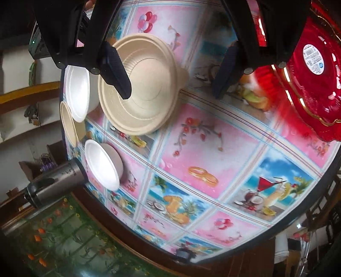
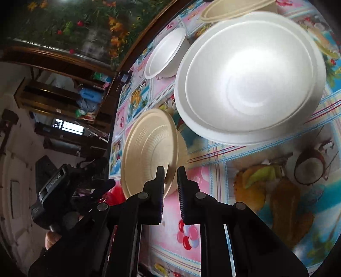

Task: Organize plates and bowls
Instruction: 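Move the right tool to the beige disposable plate and grasp its rim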

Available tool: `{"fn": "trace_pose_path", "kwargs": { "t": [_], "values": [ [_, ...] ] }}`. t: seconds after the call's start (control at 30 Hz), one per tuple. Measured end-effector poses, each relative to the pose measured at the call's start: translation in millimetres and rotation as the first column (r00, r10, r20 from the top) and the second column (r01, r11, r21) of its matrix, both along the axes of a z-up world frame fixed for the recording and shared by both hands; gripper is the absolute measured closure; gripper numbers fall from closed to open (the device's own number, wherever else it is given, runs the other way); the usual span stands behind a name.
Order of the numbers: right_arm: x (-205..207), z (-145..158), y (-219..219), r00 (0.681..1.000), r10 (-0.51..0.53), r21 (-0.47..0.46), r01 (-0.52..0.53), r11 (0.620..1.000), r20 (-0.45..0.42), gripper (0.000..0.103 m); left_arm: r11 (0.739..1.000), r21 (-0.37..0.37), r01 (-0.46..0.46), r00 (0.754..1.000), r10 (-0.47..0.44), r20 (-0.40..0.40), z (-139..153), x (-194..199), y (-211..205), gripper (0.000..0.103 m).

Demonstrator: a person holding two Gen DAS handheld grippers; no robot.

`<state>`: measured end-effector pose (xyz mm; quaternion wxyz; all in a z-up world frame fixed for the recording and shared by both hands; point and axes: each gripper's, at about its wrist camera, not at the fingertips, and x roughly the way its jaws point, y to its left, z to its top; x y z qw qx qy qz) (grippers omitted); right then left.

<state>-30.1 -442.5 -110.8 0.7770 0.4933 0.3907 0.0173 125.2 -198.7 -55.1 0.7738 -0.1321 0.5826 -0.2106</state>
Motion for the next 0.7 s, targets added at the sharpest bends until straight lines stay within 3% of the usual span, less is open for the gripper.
{"fn": "trace_pose_path", "kwargs": {
  "t": [0.07, 0.3, 0.53, 0.6, 0.67, 0.7],
  "values": [
    [0.2, -1.3, 0.1, 1.000, 0.006, 0.004, -0.006, 1.000, 0.010, 0.089, 1.000, 0.015, 0.009, 1.000, -0.009, 0.000, -2.0, 0.7, -5.5, 0.025],
    [0.7, 5.3, -0.3, 1.000, 0.008, -0.033, -0.007, 0.999, 0.023, 0.072, 0.999, 0.025, 0.039, 0.999, -0.038, -0.037, -18.5, 4.0, -22.8, 0.025],
    [8.1, 4.6, -2.5, 1.000, -0.023, -0.051, 0.023, 0.998, -0.010, 0.072, 0.999, 0.042, 0.030, 1.000, -0.031, 0.003, -20.1, 4.3, -25.5, 0.027],
    [9.6, 2.2, -2.1, 1.000, -0.020, -0.040, 0.020, 0.999, -0.020, 0.072, 0.998, 0.053, 0.039, 0.999, -0.039, 0.008, -22.6, 5.2, -26.6, 0.032],
    [10.8, -1.4, -2.7, 0.999, -0.021, -0.020, 0.021, 1.000, -0.031, 0.072, 0.997, 0.056, 0.046, 0.999, -0.046, 0.006, -24.3, 5.7, -26.8, 0.051],
    [11.8, -2.2, -2.8, 0.999, -0.026, -0.019, 0.026, 0.999, -0.036, 0.072, 0.998, 0.051, 0.048, 0.999, -0.048, 0.006, -24.5, 5.8, -26.6, 0.054]
  ]
}}
